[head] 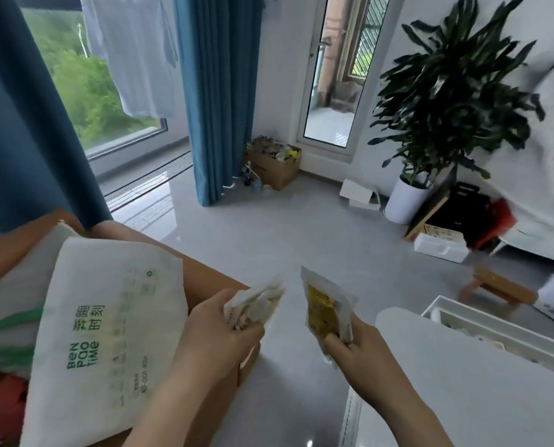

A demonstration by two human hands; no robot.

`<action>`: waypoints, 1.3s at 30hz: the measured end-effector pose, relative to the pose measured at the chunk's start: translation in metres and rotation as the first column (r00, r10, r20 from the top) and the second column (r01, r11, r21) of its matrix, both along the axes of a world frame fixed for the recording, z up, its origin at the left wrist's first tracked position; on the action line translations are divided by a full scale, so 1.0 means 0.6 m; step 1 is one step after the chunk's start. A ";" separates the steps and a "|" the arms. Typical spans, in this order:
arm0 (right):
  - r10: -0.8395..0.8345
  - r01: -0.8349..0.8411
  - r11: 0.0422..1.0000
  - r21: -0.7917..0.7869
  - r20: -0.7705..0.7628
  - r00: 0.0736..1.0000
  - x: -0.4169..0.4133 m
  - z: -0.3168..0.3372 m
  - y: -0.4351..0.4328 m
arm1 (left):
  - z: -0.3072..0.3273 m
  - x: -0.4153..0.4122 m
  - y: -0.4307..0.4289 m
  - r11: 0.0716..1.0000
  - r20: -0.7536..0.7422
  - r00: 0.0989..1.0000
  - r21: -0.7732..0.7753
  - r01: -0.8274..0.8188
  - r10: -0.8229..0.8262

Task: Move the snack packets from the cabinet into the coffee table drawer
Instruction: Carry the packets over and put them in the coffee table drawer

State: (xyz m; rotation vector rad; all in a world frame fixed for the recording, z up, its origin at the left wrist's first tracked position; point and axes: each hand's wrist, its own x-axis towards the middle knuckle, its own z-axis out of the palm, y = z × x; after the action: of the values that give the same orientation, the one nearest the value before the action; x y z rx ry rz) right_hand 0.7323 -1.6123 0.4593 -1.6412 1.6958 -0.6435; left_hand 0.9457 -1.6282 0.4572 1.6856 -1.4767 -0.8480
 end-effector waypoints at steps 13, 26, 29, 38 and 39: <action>-0.072 0.076 0.996 0.037 -0.087 0.994 -0.208 -0.023 -0.254 | -0.013 -0.198 -0.317 0.972 0.209 0.950 0.030 0.232 -0.233; -0.132 0.188 0.966 0.177 -0.284 0.950 -0.338 -0.091 -0.541 | -0.077 -0.329 -0.680 0.861 0.301 0.808 0.135 0.491 -0.508; -0.161 0.224 0.953 0.203 -0.288 0.944 -0.361 -0.091 -0.596 | -0.080 -0.367 -0.761 0.816 0.308 0.758 0.156 0.556 -0.575; -0.322 0.378 0.893 0.245 -0.239 0.916 -0.482 -0.112 -0.728 | -0.095 -0.533 -0.949 0.708 0.331 0.631 0.213 0.674 -0.701; -0.337 0.393 0.885 0.249 -0.239 0.911 -0.502 -0.117 -0.743 | -0.097 -0.557 -0.970 0.701 0.336 0.622 0.218 0.679 -0.707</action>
State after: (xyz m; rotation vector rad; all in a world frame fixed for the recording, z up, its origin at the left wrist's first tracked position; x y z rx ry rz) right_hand 0.4309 -2.0584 0.3891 -1.2119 2.1552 -0.3889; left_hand 0.6113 -2.2099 0.3992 1.3539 -2.5109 -0.9810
